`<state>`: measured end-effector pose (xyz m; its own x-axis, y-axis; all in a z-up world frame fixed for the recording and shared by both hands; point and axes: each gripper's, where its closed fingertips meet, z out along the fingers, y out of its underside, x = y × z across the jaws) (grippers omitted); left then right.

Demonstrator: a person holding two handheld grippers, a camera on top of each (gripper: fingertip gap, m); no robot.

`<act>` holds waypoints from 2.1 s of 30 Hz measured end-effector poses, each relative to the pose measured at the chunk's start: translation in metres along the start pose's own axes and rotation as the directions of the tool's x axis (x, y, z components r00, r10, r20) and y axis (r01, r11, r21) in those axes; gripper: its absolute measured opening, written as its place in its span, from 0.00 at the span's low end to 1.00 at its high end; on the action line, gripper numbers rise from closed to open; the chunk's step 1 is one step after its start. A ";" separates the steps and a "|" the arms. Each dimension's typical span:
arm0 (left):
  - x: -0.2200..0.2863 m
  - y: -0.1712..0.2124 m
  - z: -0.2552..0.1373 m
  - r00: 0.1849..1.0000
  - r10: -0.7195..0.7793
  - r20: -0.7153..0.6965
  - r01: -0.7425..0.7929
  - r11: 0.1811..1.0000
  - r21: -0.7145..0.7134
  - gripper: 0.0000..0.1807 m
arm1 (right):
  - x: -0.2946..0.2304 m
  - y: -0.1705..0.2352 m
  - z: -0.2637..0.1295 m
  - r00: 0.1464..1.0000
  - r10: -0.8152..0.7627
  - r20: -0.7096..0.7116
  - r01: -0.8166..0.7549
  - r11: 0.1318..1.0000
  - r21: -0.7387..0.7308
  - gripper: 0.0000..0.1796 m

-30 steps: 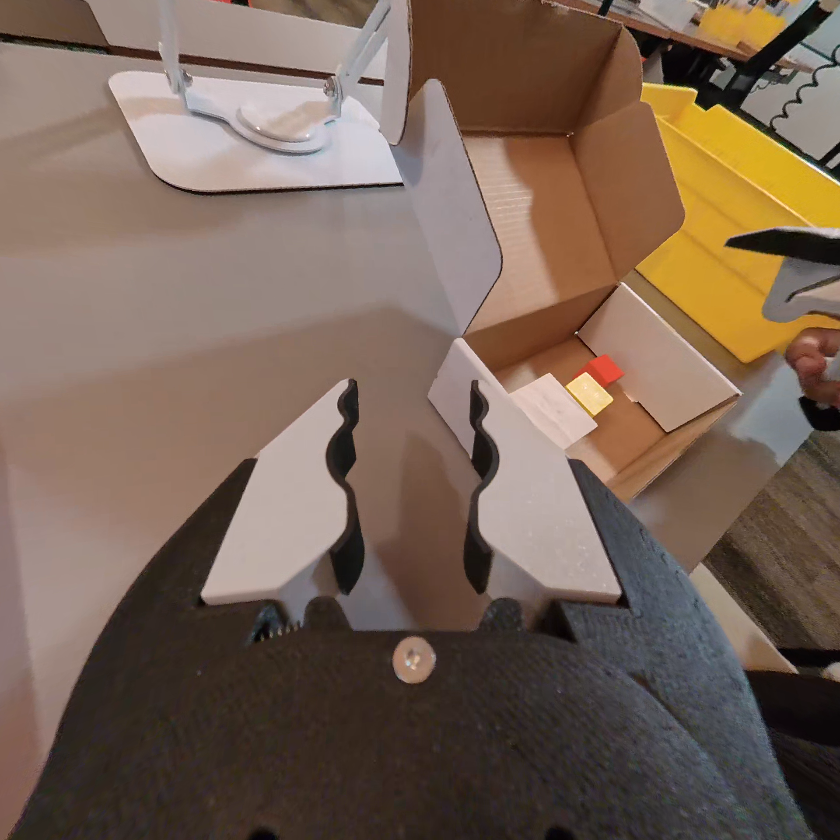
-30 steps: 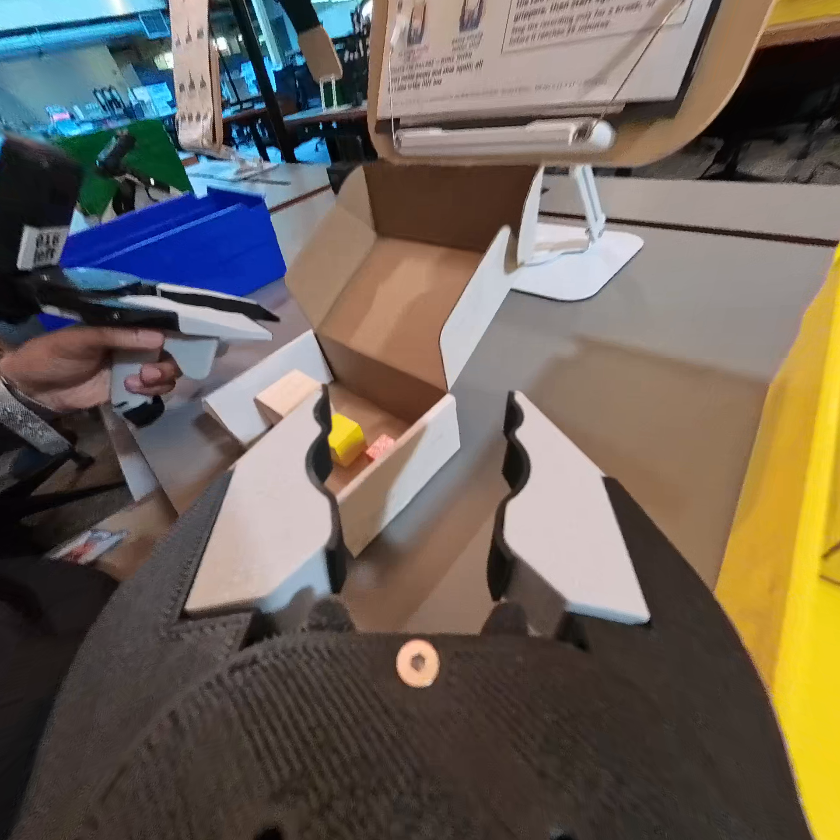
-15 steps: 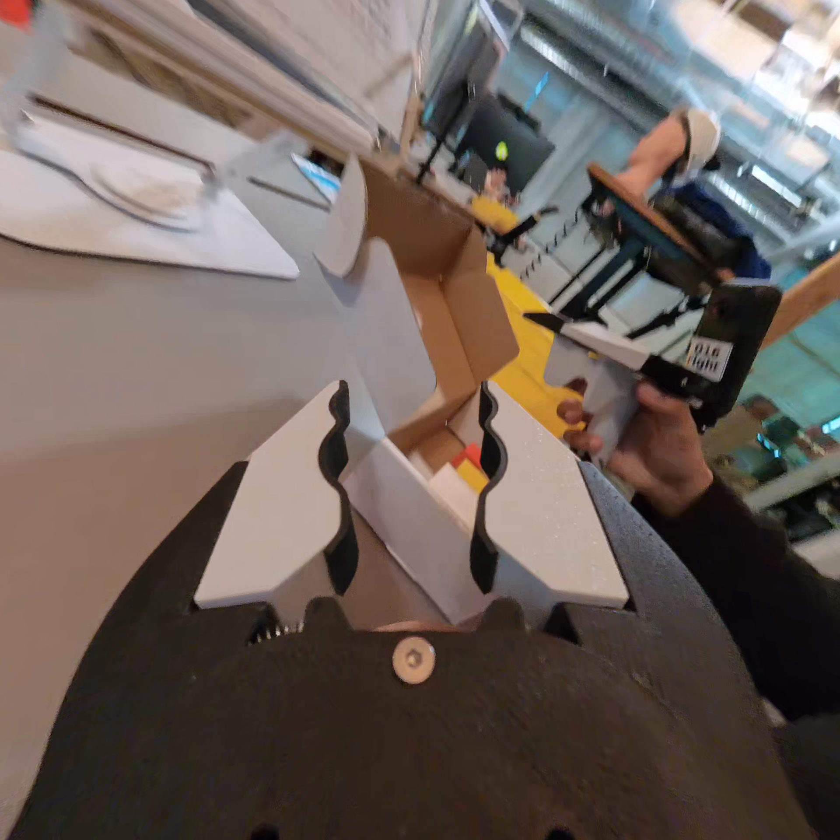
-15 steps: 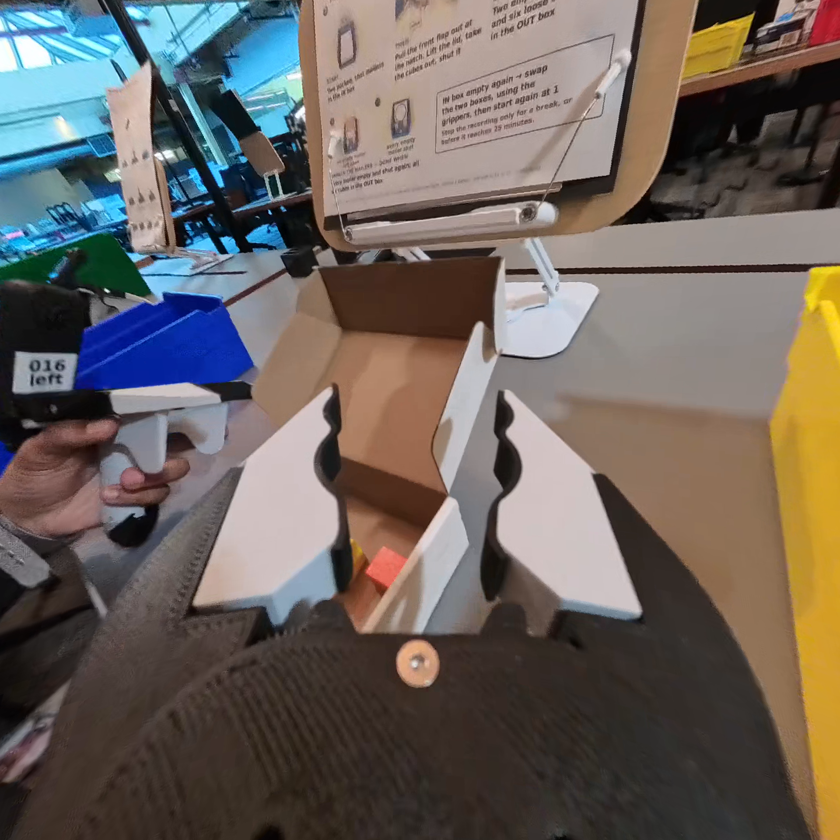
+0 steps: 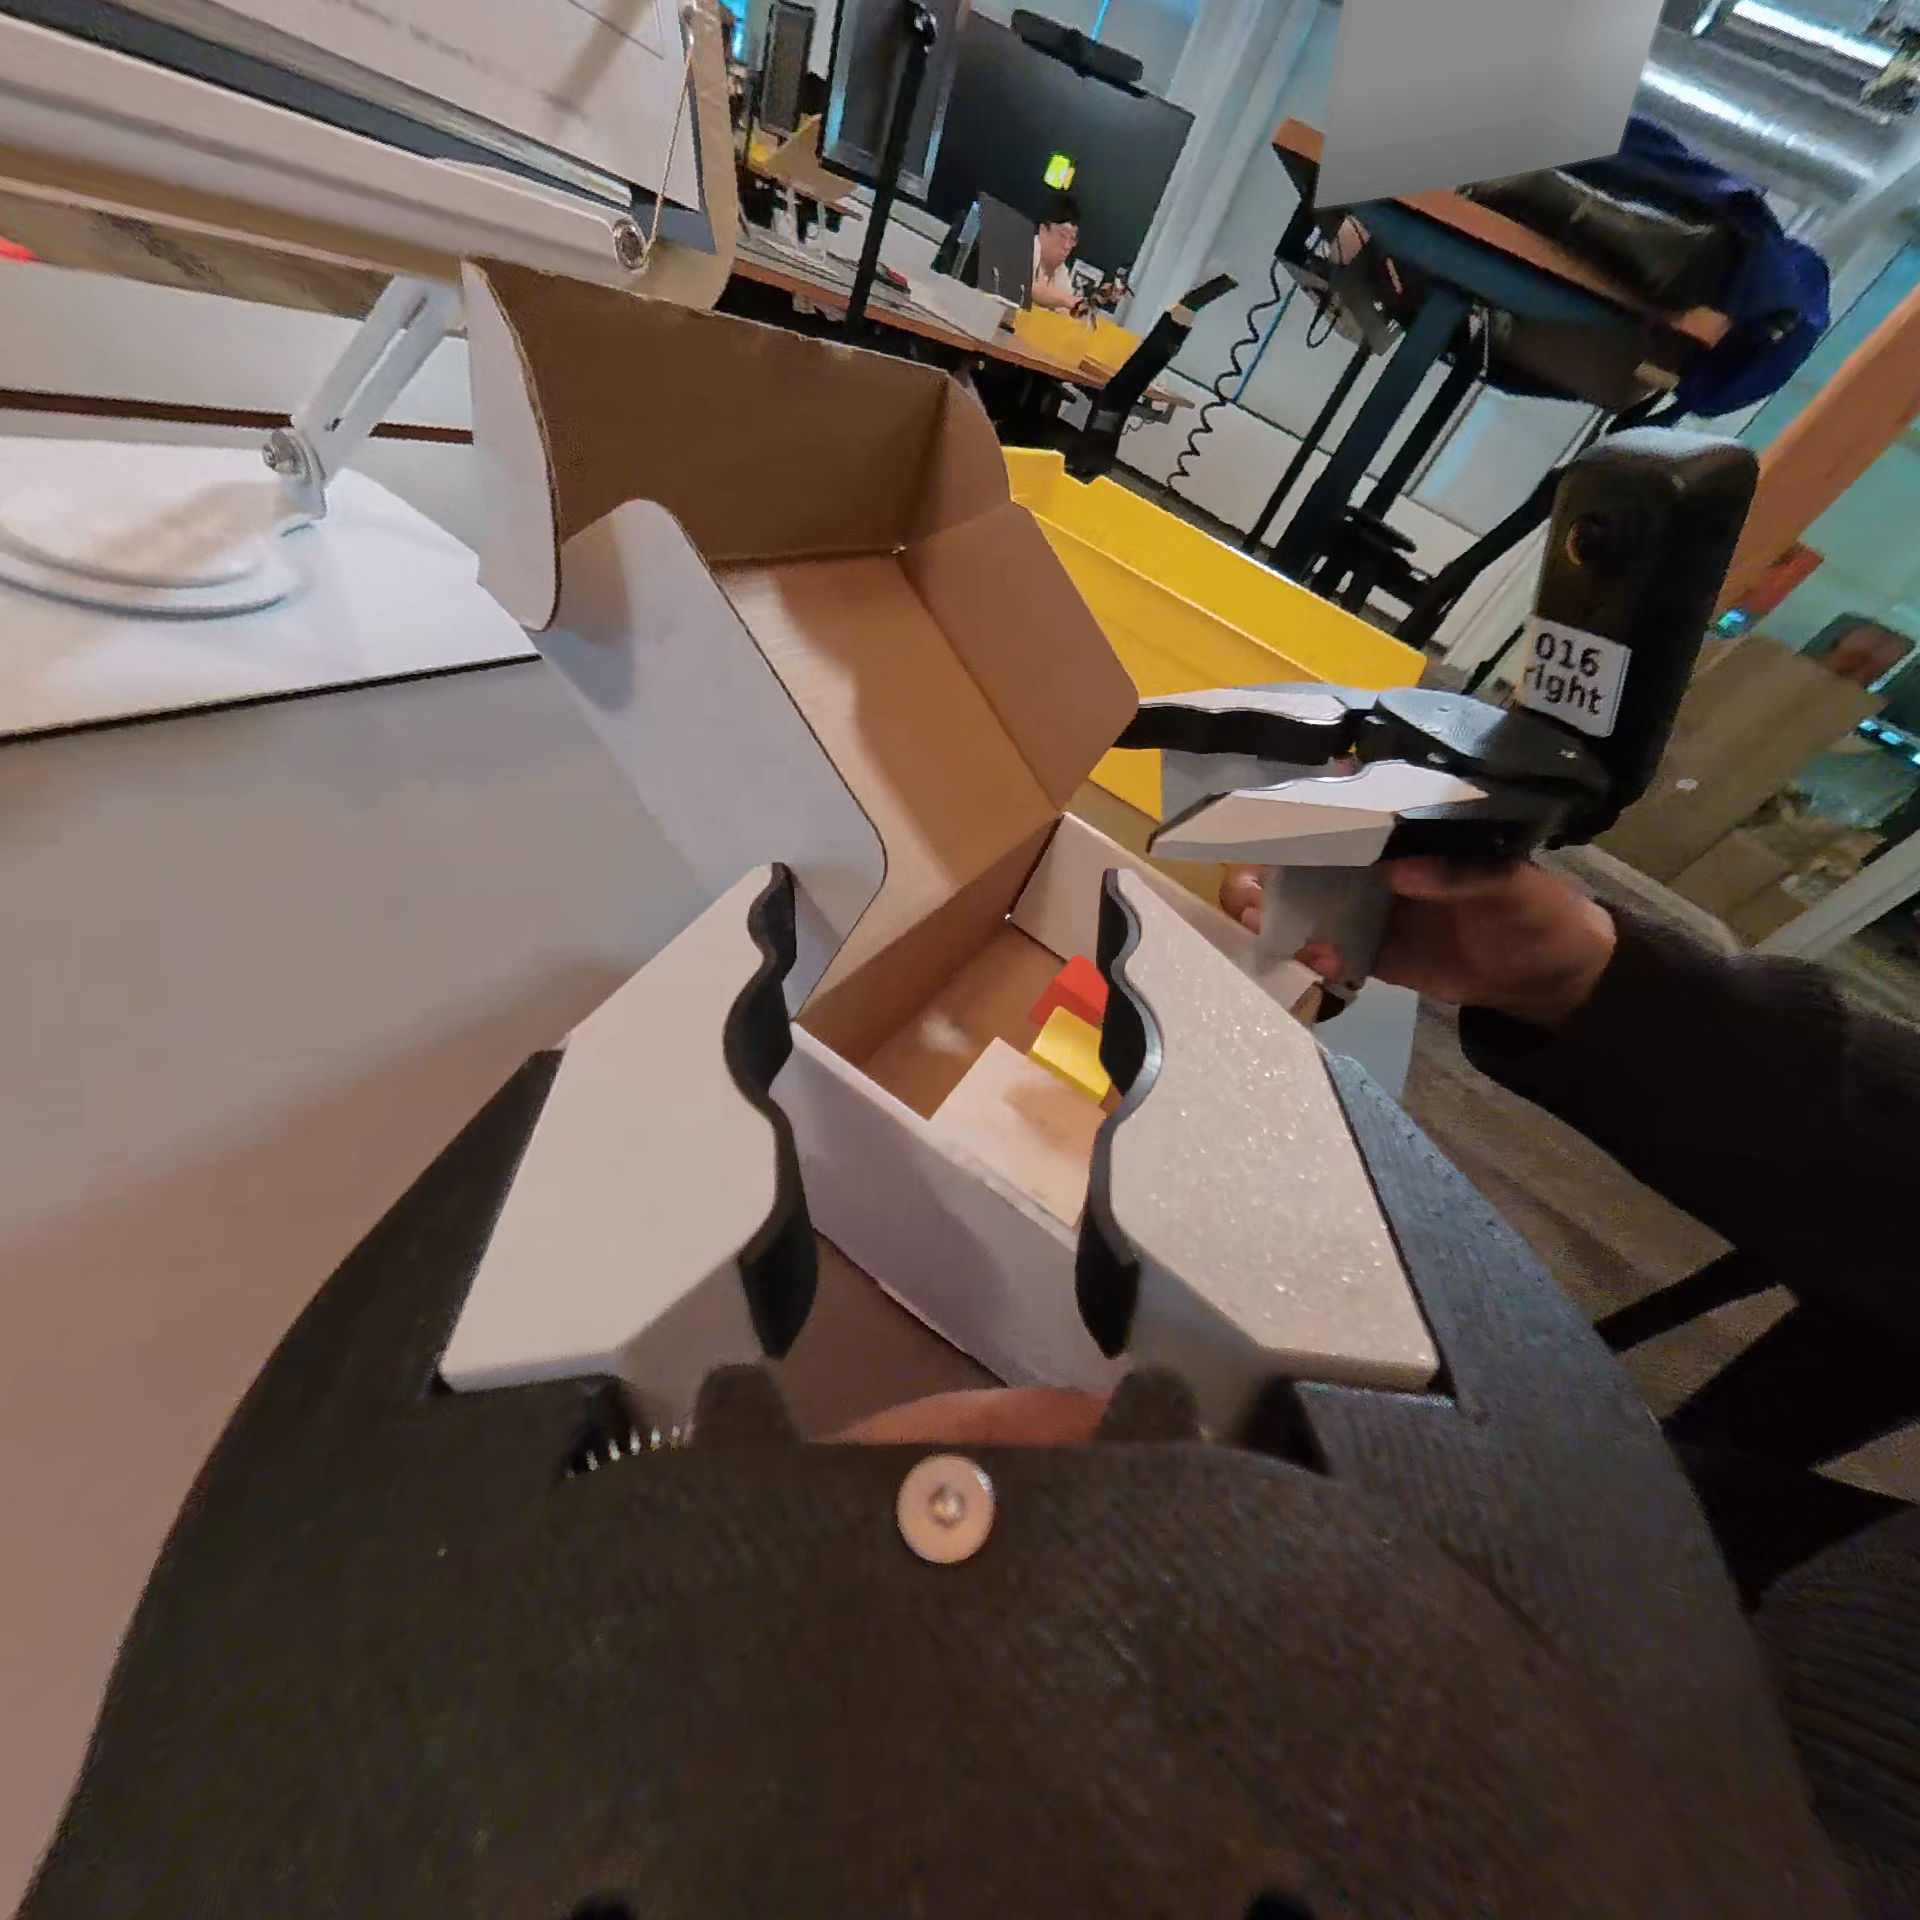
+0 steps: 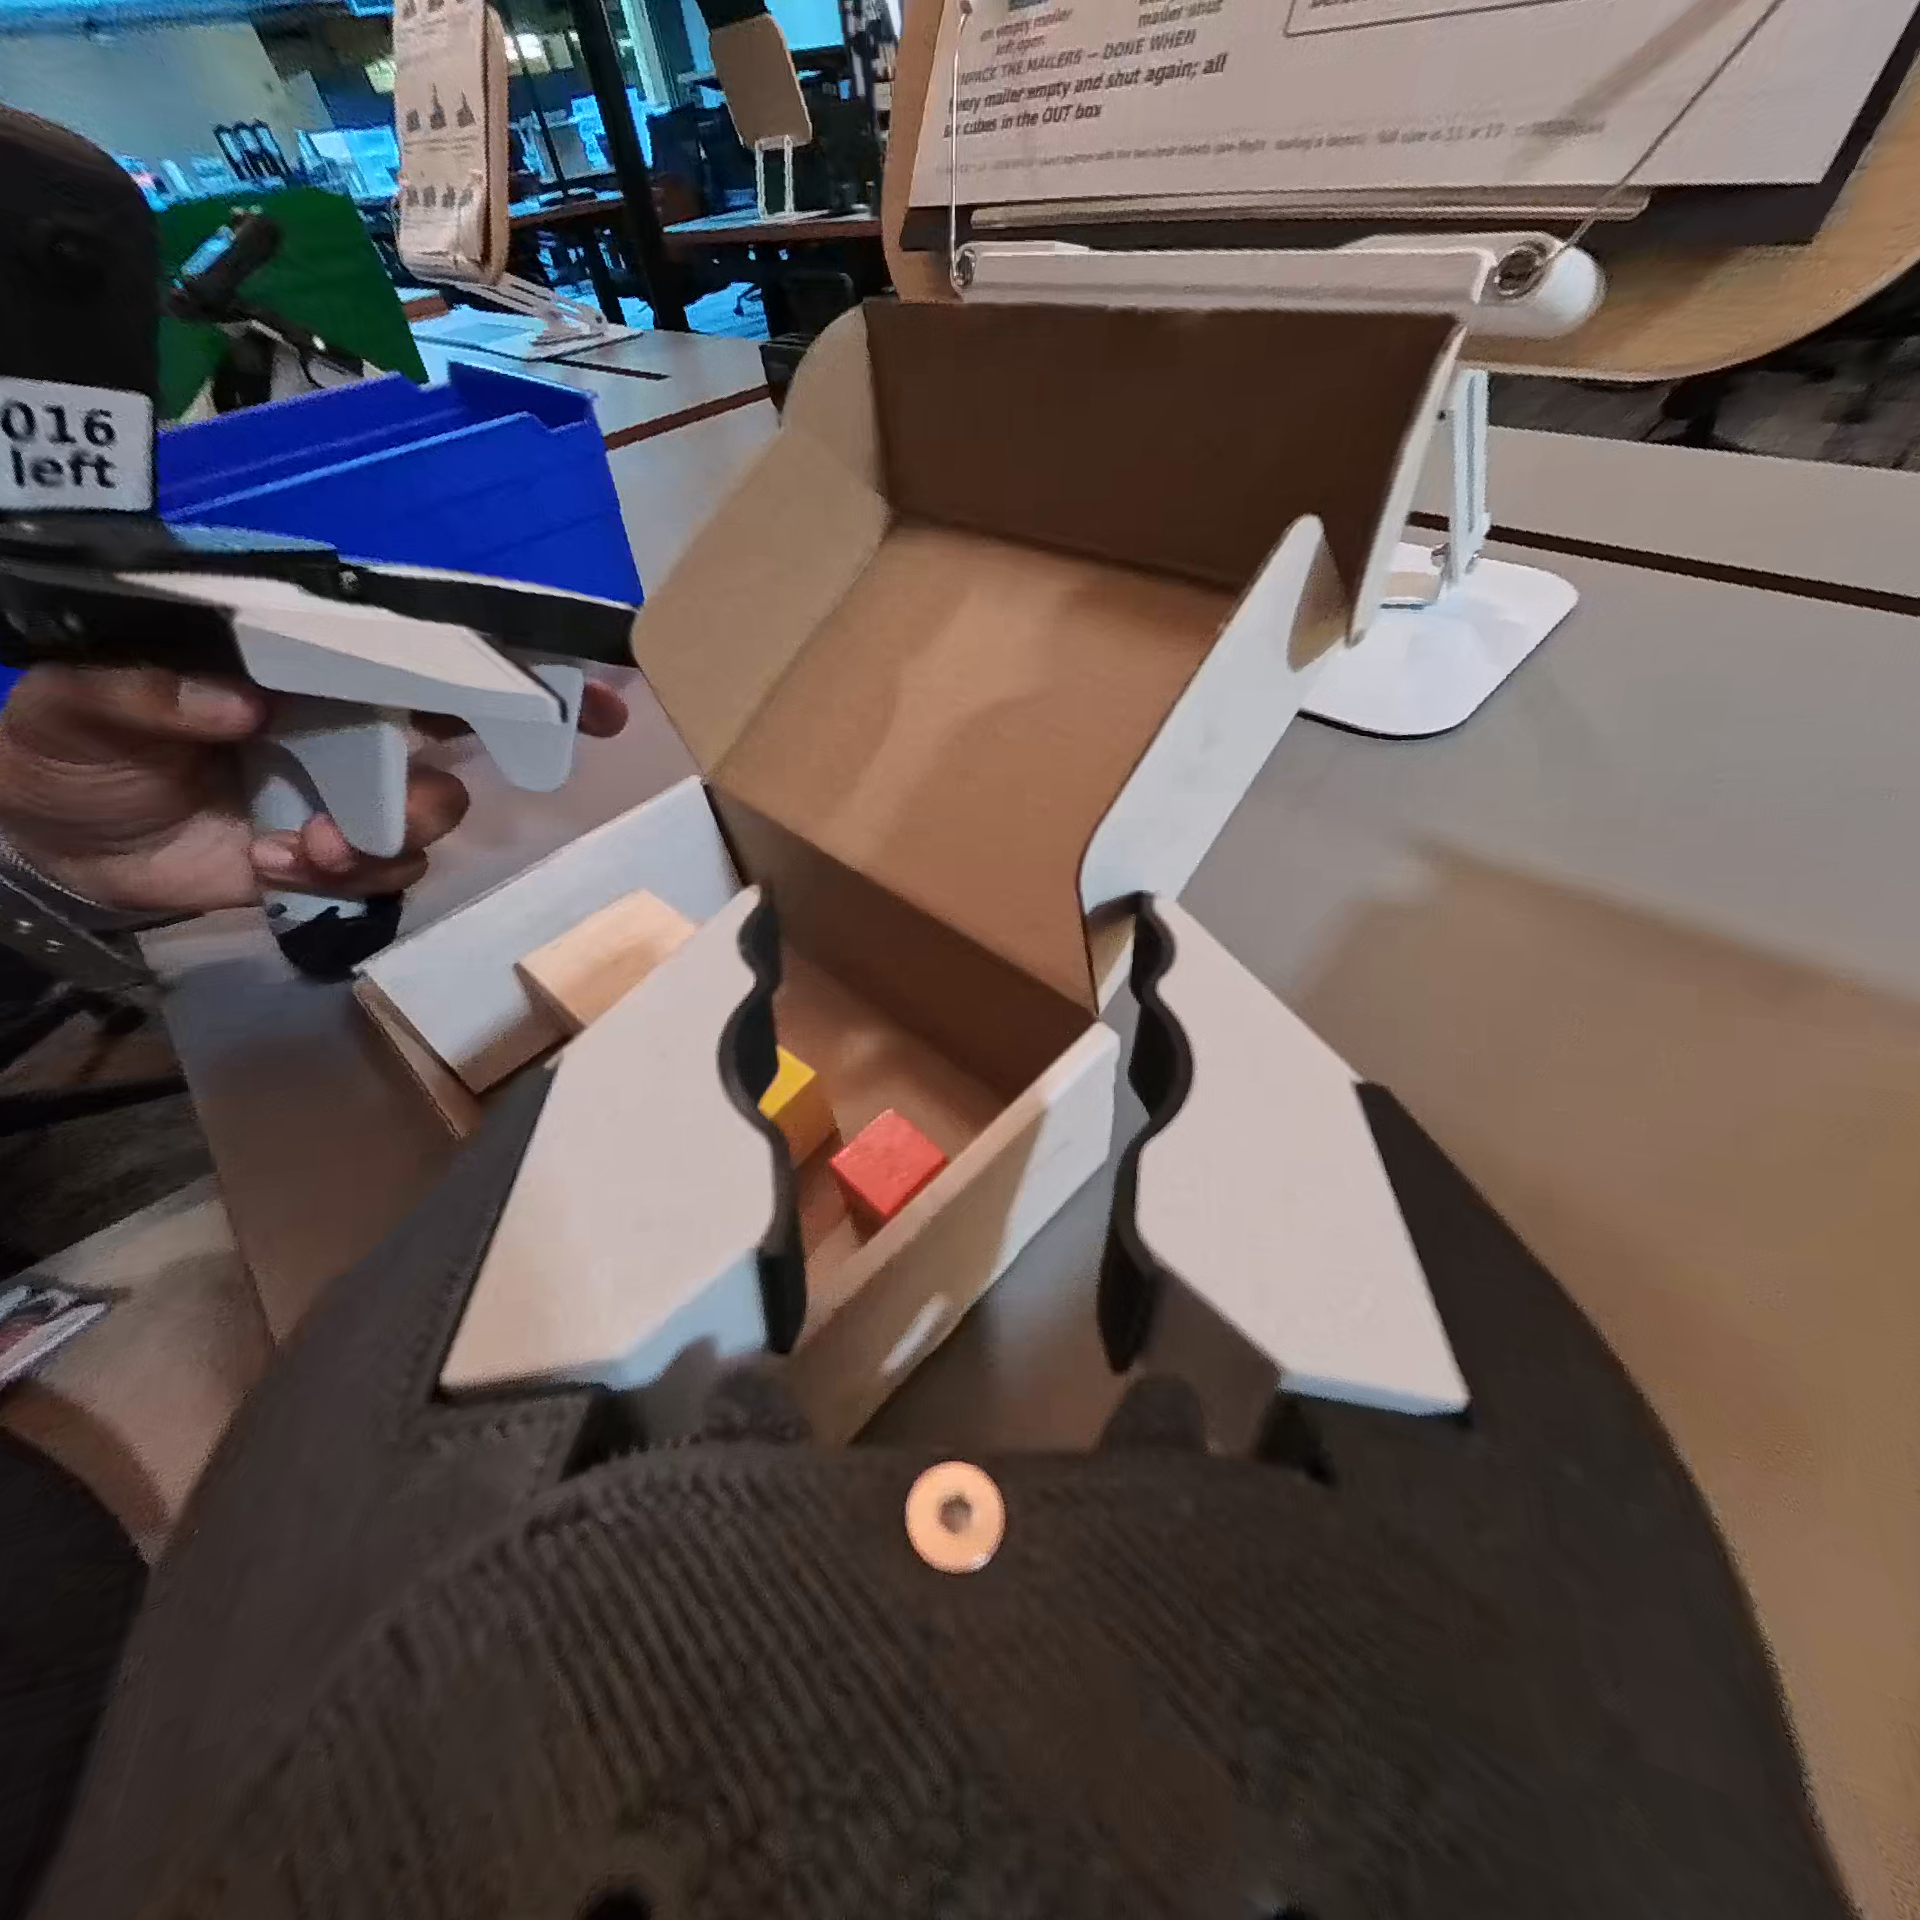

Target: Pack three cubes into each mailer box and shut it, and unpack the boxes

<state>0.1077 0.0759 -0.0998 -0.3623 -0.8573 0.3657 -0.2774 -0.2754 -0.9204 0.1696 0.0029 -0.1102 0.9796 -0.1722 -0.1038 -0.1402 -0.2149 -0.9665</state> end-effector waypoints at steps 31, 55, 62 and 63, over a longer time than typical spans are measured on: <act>0.045 0.024 -0.030 0.976 0.218 -0.007 -0.217 0.971 -0.096 0.25 | -0.024 0.007 -0.039 1.000 -0.008 -0.025 0.008 1.000 -0.014 0.27; 0.033 0.047 -0.028 0.955 0.293 0.048 -0.274 0.932 -0.236 0.25 | -0.013 0.024 -0.043 0.993 -0.049 -0.109 0.036 0.993 -0.116 0.32; 0.044 0.026 -0.042 0.868 0.468 0.165 -0.452 0.883 -0.129 0.28 | -0.016 0.006 -0.075 0.924 -0.294 -0.243 0.291 0.956 -0.048 0.26; 0.046 0.023 -0.043 0.847 0.497 0.189 -0.483 0.868 -0.117 0.28 | -0.019 0.001 -0.076 0.914 -0.319 -0.250 0.323 0.946 -0.024 0.24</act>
<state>0.0468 0.0490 -0.0980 -0.2766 -0.9451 -0.1739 -0.1701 0.2263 -0.9591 0.1396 -0.0668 -0.0913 0.9042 -0.3293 0.2718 0.1804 -0.2824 -0.9422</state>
